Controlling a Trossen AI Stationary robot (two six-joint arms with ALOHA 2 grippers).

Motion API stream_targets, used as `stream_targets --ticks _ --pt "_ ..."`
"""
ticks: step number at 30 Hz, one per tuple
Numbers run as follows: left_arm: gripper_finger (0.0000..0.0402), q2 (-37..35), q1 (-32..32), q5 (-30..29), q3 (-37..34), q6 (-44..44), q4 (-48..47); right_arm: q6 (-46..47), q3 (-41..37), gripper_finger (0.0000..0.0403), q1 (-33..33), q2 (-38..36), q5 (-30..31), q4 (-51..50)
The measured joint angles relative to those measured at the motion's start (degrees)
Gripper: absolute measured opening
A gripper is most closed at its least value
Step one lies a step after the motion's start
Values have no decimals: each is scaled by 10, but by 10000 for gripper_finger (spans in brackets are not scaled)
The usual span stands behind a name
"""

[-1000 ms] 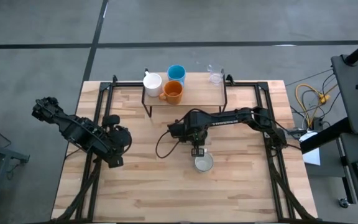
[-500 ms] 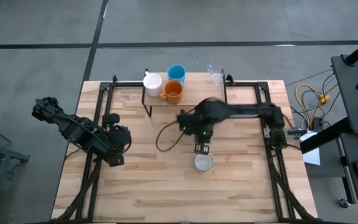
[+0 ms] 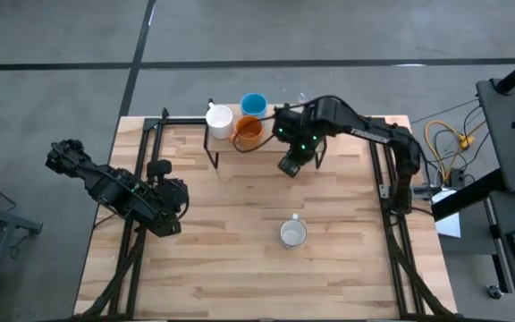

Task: Stack small to large cups/mugs on shelf
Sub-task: Put the dark green cup on the shelf

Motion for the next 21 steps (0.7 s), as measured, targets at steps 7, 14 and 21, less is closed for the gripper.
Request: stream_targets --ticks 7,14,21 --pt "38 0 0 0 0 0 0 -24 -4 8 -42 5 20 0" --pt "38 0 1 -1 0 3 0 -37 -1 9 -75 -2 19 -2" --pt "38 0 5 -5 0 26 0 -45 23 8 -80 -12 63 2"
